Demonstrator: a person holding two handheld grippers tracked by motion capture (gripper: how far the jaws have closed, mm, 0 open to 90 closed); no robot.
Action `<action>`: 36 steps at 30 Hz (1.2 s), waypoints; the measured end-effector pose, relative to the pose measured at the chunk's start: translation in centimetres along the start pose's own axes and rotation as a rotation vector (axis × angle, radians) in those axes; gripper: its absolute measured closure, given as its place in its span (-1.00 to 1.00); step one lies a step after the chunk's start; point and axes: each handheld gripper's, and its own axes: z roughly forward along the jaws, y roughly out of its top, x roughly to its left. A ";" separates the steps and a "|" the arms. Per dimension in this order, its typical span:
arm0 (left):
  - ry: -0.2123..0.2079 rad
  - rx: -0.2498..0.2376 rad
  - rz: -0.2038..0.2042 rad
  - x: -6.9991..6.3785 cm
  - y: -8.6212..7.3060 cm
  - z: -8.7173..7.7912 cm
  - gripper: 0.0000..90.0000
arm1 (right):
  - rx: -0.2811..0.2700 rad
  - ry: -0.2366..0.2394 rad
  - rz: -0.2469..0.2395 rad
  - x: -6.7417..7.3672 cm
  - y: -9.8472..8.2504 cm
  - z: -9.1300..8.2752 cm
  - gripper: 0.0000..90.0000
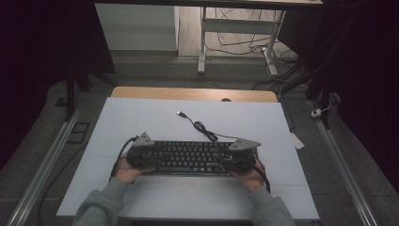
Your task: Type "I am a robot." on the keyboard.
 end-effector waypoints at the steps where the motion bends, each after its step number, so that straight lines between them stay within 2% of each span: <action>1: 0.005 0.000 -0.008 0.2 0.0 -0.1 0.04 | 0.002 -0.001 0.001 0.0 0.0 0.0 0.21; 5: 0.018 0.016 -0.026 0.8 -0.2 -0.4 -0.14 | 0.000 -0.003 -0.002 0.0 0.0 0.0 0.21; 10: 0.021 0.018 -0.037 1.3 -0.3 -0.8 -0.20 | 0.000 -0.004 -0.001 -0.1 0.0 -0.1 0.21; 29: 0.008 0.032 -0.025 1.4 -0.3 -1.0 -0.22 | -0.001 -0.007 0.001 -0.1 0.0 -0.1 0.20; 36: 0.006 0.036 -0.020 1.3 -0.3 -0.9 -0.22 | -0.032 0.011 0.011 0.1 0.4 0.0 0.21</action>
